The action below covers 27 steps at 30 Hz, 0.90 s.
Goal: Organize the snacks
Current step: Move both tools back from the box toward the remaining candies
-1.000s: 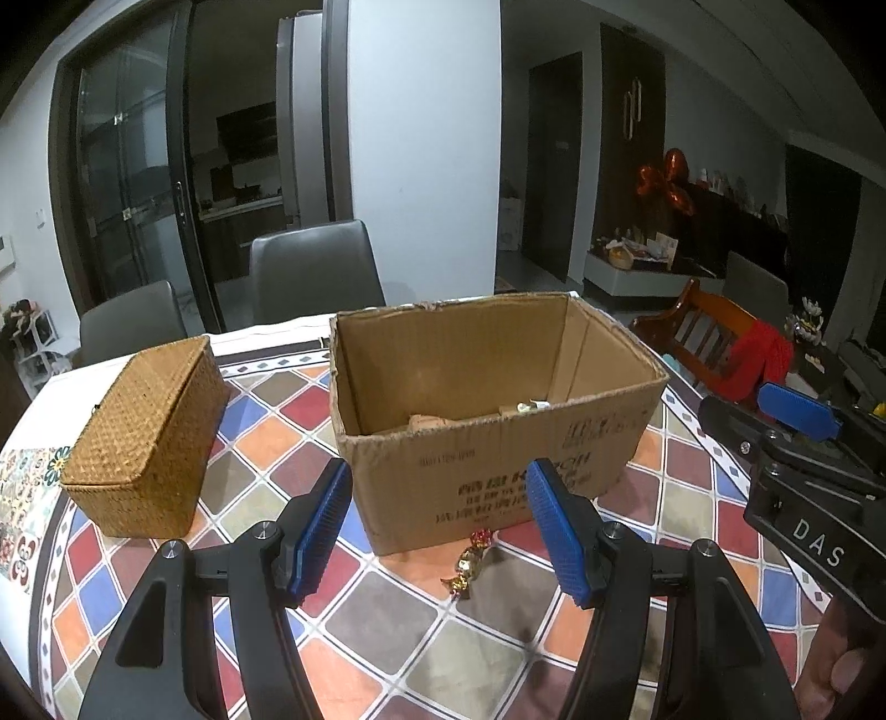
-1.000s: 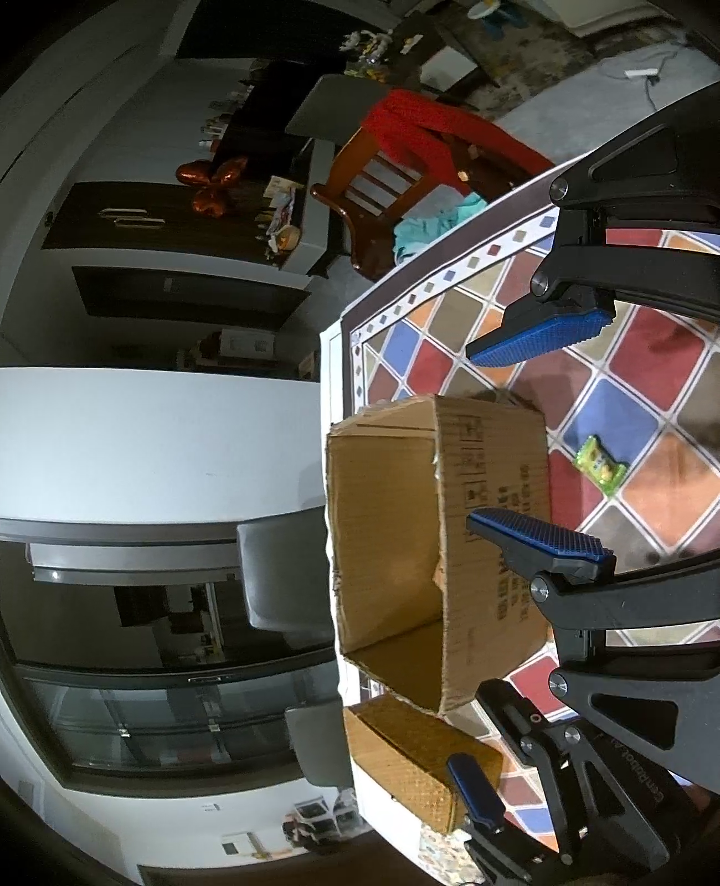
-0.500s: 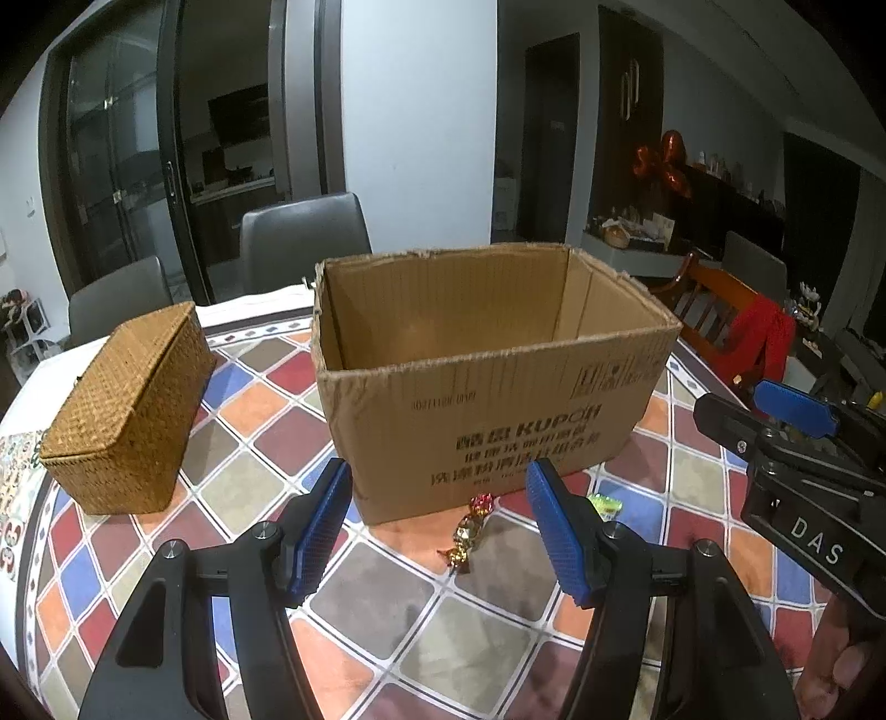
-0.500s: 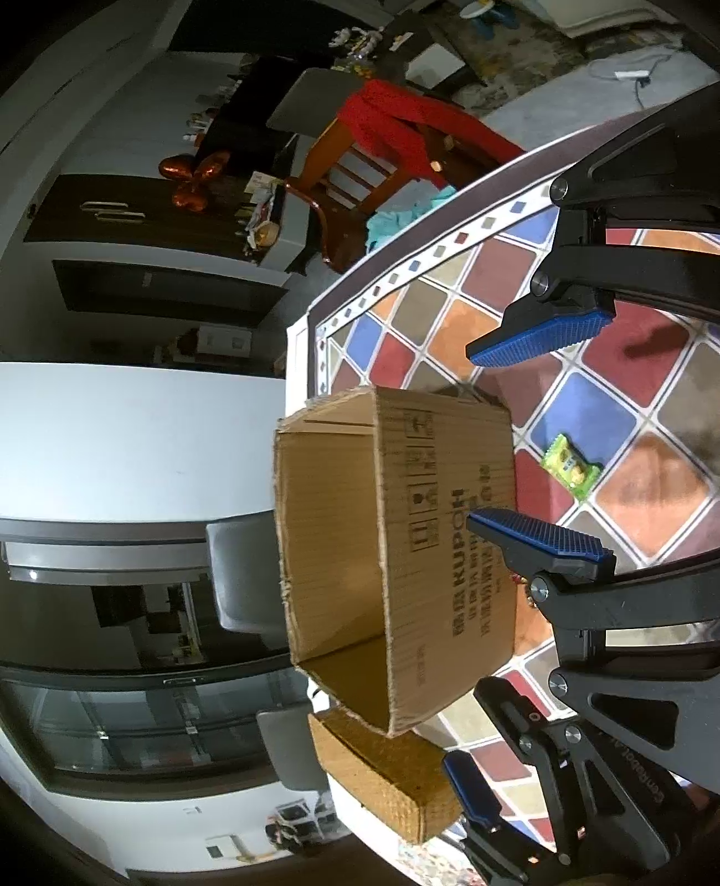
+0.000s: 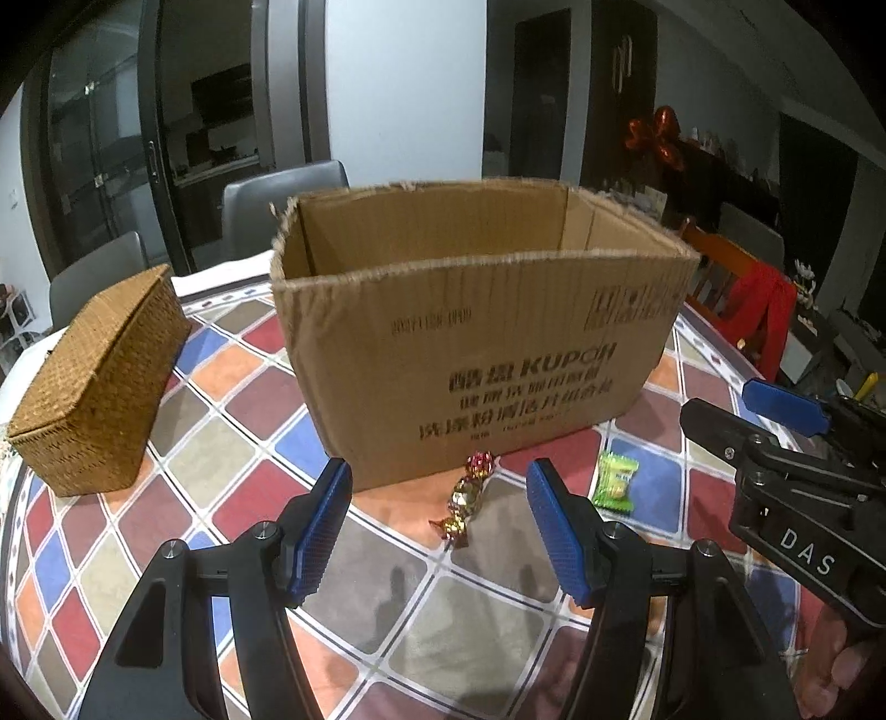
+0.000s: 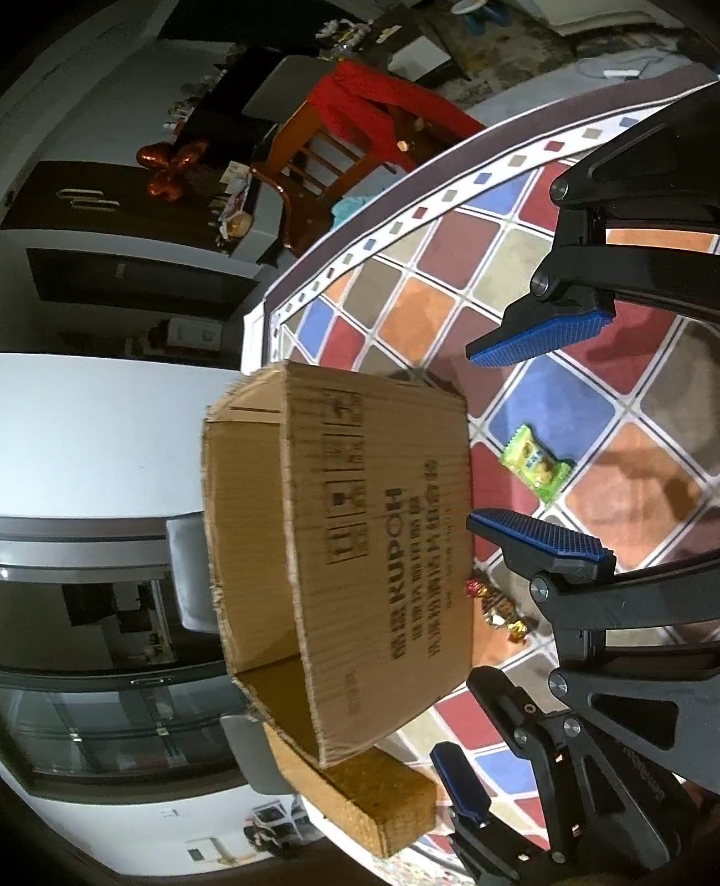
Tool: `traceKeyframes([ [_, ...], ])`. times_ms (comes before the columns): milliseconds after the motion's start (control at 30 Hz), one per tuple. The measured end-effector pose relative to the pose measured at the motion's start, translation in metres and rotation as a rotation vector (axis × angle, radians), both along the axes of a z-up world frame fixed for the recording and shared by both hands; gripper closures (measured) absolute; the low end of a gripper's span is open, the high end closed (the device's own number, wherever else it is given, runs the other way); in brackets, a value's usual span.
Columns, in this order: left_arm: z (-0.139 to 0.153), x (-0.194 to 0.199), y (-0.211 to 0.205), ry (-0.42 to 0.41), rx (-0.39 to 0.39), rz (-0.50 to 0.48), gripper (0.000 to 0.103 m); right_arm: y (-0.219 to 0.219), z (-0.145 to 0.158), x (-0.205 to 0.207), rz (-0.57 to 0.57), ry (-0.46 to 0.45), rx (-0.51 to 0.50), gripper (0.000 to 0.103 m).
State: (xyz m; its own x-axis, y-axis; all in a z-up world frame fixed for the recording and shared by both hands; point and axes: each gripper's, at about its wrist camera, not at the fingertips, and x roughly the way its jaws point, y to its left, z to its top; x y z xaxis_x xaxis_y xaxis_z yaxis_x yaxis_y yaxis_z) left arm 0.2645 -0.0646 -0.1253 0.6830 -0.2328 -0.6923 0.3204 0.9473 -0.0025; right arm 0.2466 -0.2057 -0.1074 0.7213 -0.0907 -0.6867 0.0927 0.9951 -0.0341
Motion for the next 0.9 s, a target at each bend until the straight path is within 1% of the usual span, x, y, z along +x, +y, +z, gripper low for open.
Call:
traceKeyframes([
  [333,-0.024,0.007,-0.007,0.045,0.017,-0.038,0.038,-0.001,-0.027,0.008,0.0,0.064,0.009,0.048],
  [633,-0.044,0.013,-0.007,0.076,0.031,-0.056,0.039,0.004,-0.044,0.016,0.021,0.105,0.011,0.048],
  [900,-0.053,0.021,-0.008,0.07,0.049,-0.073,0.041,0.01,-0.062,0.022,0.042,0.155,0.015,0.048],
])
